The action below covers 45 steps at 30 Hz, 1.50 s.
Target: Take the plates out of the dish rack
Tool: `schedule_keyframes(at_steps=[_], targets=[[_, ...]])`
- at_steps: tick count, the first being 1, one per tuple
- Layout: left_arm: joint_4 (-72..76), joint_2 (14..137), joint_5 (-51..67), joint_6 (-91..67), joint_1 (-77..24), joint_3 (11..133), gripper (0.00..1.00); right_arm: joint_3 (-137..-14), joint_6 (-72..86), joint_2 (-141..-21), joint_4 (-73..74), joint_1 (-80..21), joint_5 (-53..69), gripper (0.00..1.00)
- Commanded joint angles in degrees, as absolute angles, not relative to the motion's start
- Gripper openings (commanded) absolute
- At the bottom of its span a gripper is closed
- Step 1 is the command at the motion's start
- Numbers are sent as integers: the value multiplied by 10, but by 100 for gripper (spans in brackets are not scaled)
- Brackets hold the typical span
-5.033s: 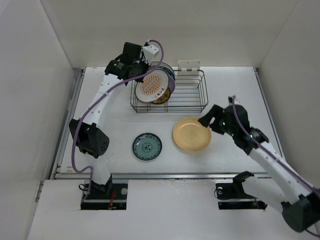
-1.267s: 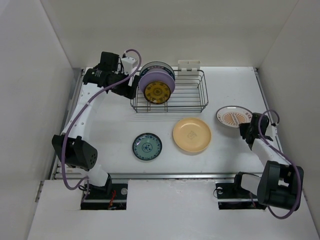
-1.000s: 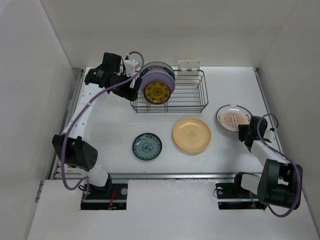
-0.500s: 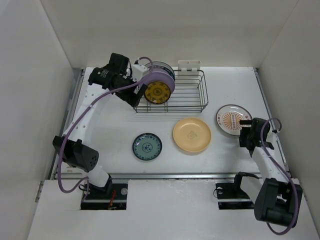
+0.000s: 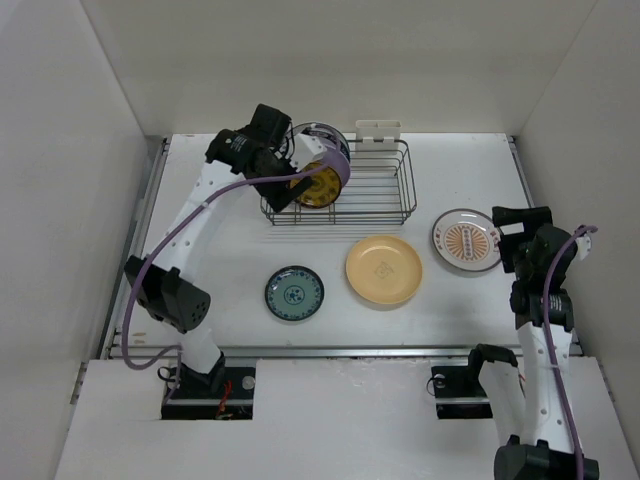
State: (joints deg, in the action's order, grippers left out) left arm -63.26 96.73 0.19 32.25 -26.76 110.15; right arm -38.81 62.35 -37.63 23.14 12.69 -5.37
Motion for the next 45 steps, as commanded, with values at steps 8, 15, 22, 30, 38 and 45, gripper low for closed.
schedule_keyframes(at_steps=[8, 15, 22, 30, 38, 45], targets=[[-439, 1140, 59, 469, -273, 1177, 78, -584, 412, -497, 153, 83, 95, 100], [-349, 1206, 113, 398, -251, 1204, 73, -642, 346, -498, 169, 54, 100, 100], [-332, 1246, 113, 365, -245, 1215, 72, -619, 314, -459, 163, 54, 125, 100], [-376, 1278, 140, 359, -233, 1221, 70, -648, 307, -501, 139, 48, 164, 100], [-382, 1278, 134, 340, -233, 1231, 12, -672, 307, -548, 134, 7, 171, 100], [-382, 1230, 66, 332, -233, 1231, 0, -655, 301, -514, 134, -13, 148, 100]])
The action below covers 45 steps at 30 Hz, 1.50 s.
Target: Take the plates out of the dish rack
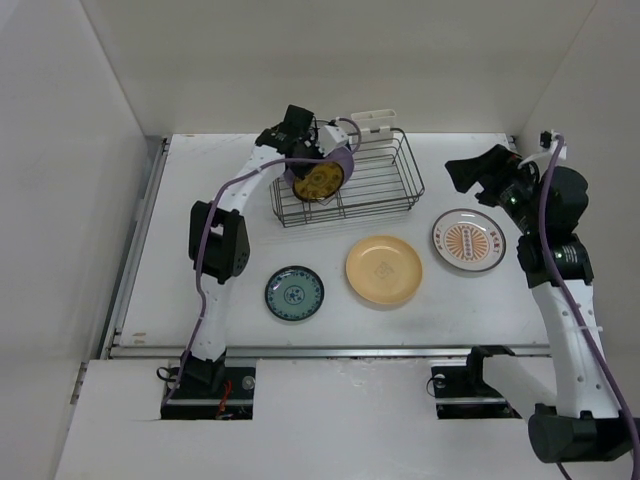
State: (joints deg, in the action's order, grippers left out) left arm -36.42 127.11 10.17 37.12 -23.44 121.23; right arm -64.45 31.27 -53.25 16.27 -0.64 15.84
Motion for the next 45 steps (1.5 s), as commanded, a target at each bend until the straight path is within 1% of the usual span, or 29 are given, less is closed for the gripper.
schedule_keyframes(at_steps=[1, 9, 15, 18, 19, 21, 22, 23, 24, 25, 27, 28, 29, 32, 36, 41, 45], targets=[[-382, 1218, 66, 332, -233, 1237, 0, -655, 301, -509, 134, -13, 148, 100], [-424, 1167, 74, 316, -233, 1311, 0, -660, 301, -509, 134, -29, 148, 100], [-482, 1107, 136, 280, -233, 1317, 0, -648, 301, -503, 116, -34, 158, 100], [-544, 1077, 154, 280, -228, 1317, 0, -636, 301, -492, 116, -34, 163, 100], [-565, 1063, 175, 280, -228, 1317, 0, -636, 301, -492, 116, -34, 163, 100], [-680, 1050, 224, 316, -228, 1296, 0, -631, 301, -487, 116, -34, 169, 100], [-680, 1050, 242, 336, -228, 1287, 0, -631, 301, -481, 121, -34, 169, 100], [-756, 1043, 262, 362, -228, 1275, 0, -624, 301, -481, 121, -34, 169, 100], [-798, 1043, 278, 395, -228, 1262, 0, -617, 301, -474, 121, -34, 169, 100], [-837, 1043, 291, 468, -228, 1230, 0, -617, 301, -467, 121, -34, 169, 100], [-910, 1049, 298, 527, -228, 1189, 0, -603, 301, -461, 121, -34, 174, 100], [-911, 1049, 279, 527, -228, 1132, 0, -603, 301, -461, 121, -34, 174, 100], [-911, 1049, 260, 545, -235, 1105, 0, -598, 301, -461, 121, -34, 174, 100], [-898, 1070, 260, 552, -251, 1041, 0, -598, 308, -461, 121, -34, 180, 100], [-880, 1097, 299, 547, -257, 1021, 0, -598, 308, -461, 127, -40, 185, 100], [-880, 1128, 310, 547, -257, 1013, 0, -592, 308, -449, 132, -40, 172, 100], [-901, 1157, 296, 569, -262, 991, 6, -587, 308, -444, 137, -40, 167, 100]])
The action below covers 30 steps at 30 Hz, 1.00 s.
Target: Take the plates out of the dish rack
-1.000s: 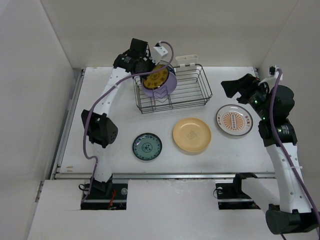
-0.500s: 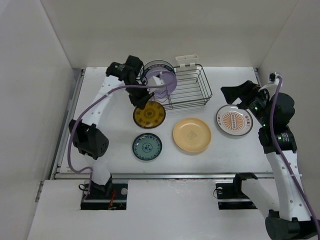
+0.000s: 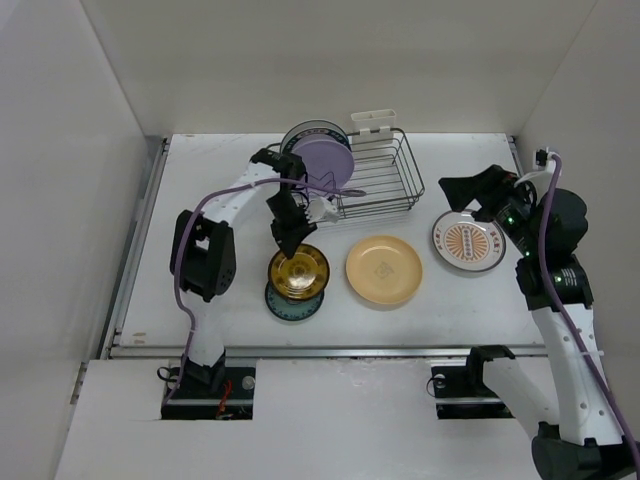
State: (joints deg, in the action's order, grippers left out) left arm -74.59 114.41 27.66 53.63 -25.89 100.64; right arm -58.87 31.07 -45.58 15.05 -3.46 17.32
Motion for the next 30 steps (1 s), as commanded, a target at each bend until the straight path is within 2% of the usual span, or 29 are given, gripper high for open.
schedule_keyframes(at_steps=[1, 4, 8, 9, 12, 13, 14, 16, 17, 22, 25, 26, 29, 30], targets=[[-907, 1163, 296, 584, -262, 984, 9, -587, 308, -444, 137, -40, 167, 100], [-907, 1170, 282, 584, -262, 972, 15, -587, 308, -444, 137, -40, 162, 100], [-907, 1170, 277, 595, -267, 967, 35, -587, 308, -450, 137, -40, 156, 100], [-907, 1170, 277, 595, -272, 967, 45, -587, 308, -450, 137, -40, 156, 100], [-907, 1163, 263, 585, -272, 987, 61, -593, 308, -461, 132, -40, 163, 100], [-907, 1154, 263, 578, -272, 987, 73, -593, 308, -468, 132, -40, 163, 100], [-899, 1148, 257, 572, -267, 997, 80, -593, 308, -475, 132, -40, 163, 100], [-883, 1123, 257, 549, -260, 1020, 83, -593, 308, -482, 127, -40, 163, 100], [-856, 1115, 257, 533, -252, 1031, 90, -593, 308, -483, 121, -40, 163, 100], [-713, 1046, 255, 328, -234, 1074, 94, -631, 308, -566, 115, -40, 150, 100], [-588, 1021, 152, 203, -228, 1079, 98, -695, 308, -657, 143, -40, 116, 100], [-569, 1021, 80, 133, -228, 1085, 100, -713, 308, -684, 152, -40, 106, 100], [-520, 1032, -3, 73, -215, 1096, 100, -806, 281, -805, 191, -40, 77, 100], [-512, 1043, -46, 52, -215, 1102, 100, -831, 273, -836, 205, -40, 70, 97]])
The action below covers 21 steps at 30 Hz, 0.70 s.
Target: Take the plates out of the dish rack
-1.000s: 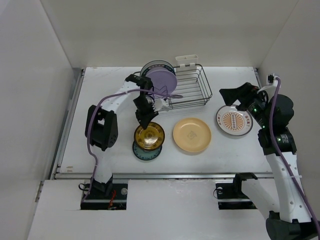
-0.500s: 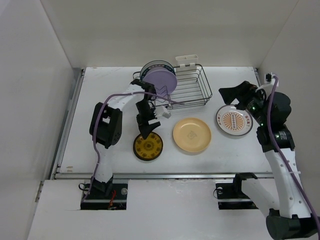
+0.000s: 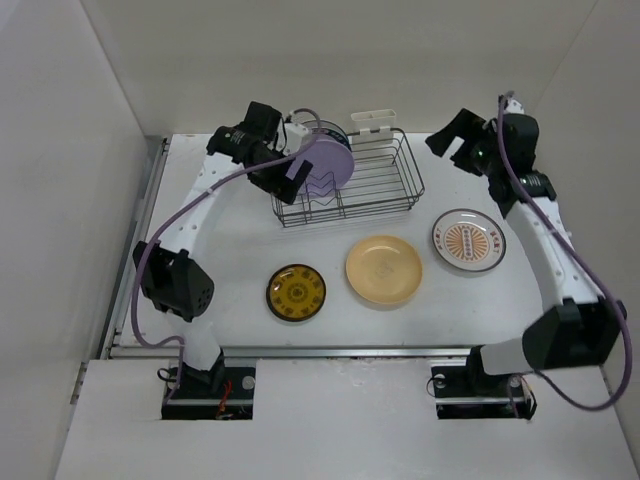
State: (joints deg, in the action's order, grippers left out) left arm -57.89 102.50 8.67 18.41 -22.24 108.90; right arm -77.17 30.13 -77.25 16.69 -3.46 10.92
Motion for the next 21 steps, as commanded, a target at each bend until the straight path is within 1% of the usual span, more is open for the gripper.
schedule_keyframes(at_steps=[1, 2, 3, 4, 6, 7, 10, 12, 16, 17, 18, 19, 20, 21], targets=[[-505, 1051, -59, 43, -208, 1107, 100, -882, 267, -867, 218, -40, 56, 95], [-504, 1061, -69, 37, -202, 1120, 100, -904, 262, -921, 237, -40, 48, 93], [-504, 1070, -85, 32, -202, 1128, 100, -924, 257, -945, 245, -45, 39, 85], [-504, 1093, -85, 26, -196, 1136, 100, -952, 250, -967, 245, -45, 24, 82], [-510, 1118, -85, 25, -190, 1166, 100, -972, 241, -1024, 250, -50, 24, 78], [-510, 1138, -90, 20, -190, 1172, 100, -978, 232, -1040, 250, -50, 24, 73], [-510, 1169, -83, 8, -173, 1186, 100, -1002, 232, -1105, 244, -55, 24, 68], [-510, 1186, -76, 8, -153, 1208, 100, -1023, 232, -1142, 251, -61, 24, 68], [-519, 1213, -50, 20, -140, 1215, 100, -1034, 232, -1185, 258, -68, 8, 63], [-519, 1213, -50, 27, -140, 1215, 97, -1034, 232, -1192, 258, -68, 8, 59], [-519, 1218, -45, 27, -140, 1215, 94, -1034, 232, -1197, 258, -68, 8, 57], [-519, 1225, -40, 27, -140, 1215, 89, -1027, 232, -1203, 258, -68, 8, 53], [-519, 1225, -33, 32, -140, 1215, 82, -1021, 232, -1203, 258, -68, 8, 49], [-513, 1231, -14, 33, -140, 1215, 68, -1014, 232, -1203, 258, -73, 8, 38]])
